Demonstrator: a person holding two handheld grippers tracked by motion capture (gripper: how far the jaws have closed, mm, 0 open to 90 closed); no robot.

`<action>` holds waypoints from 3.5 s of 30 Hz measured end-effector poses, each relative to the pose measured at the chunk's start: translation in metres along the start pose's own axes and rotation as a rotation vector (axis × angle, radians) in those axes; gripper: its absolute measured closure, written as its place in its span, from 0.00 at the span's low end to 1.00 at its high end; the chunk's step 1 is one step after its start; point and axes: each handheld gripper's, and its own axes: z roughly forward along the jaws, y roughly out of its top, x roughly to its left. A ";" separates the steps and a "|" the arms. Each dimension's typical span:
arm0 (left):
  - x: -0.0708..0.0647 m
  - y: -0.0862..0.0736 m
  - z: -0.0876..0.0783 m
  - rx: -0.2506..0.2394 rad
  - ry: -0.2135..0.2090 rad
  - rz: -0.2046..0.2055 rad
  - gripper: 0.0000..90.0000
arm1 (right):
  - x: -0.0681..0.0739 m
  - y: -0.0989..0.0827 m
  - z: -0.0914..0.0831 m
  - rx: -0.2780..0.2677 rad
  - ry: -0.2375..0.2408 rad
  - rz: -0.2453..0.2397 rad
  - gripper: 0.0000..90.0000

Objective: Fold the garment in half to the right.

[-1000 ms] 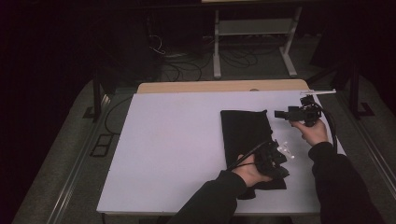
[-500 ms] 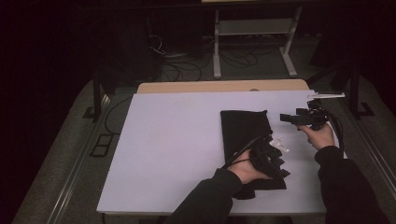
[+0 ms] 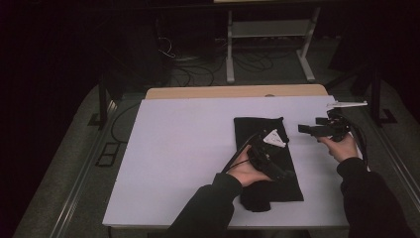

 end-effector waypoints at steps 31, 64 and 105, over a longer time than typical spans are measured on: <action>0.025 -0.031 -0.063 -0.056 0.105 -0.045 0.00 | 0.038 -0.009 -0.027 -0.044 0.024 -0.110 0.00; 0.043 -0.085 -0.138 -0.105 0.221 -0.113 0.00 | 0.045 -0.030 -0.050 -0.057 0.005 -0.119 0.00; 0.053 -0.163 -0.206 -0.172 0.351 -0.234 0.00 | 0.054 -0.072 -0.075 -0.084 0.008 -0.126 0.00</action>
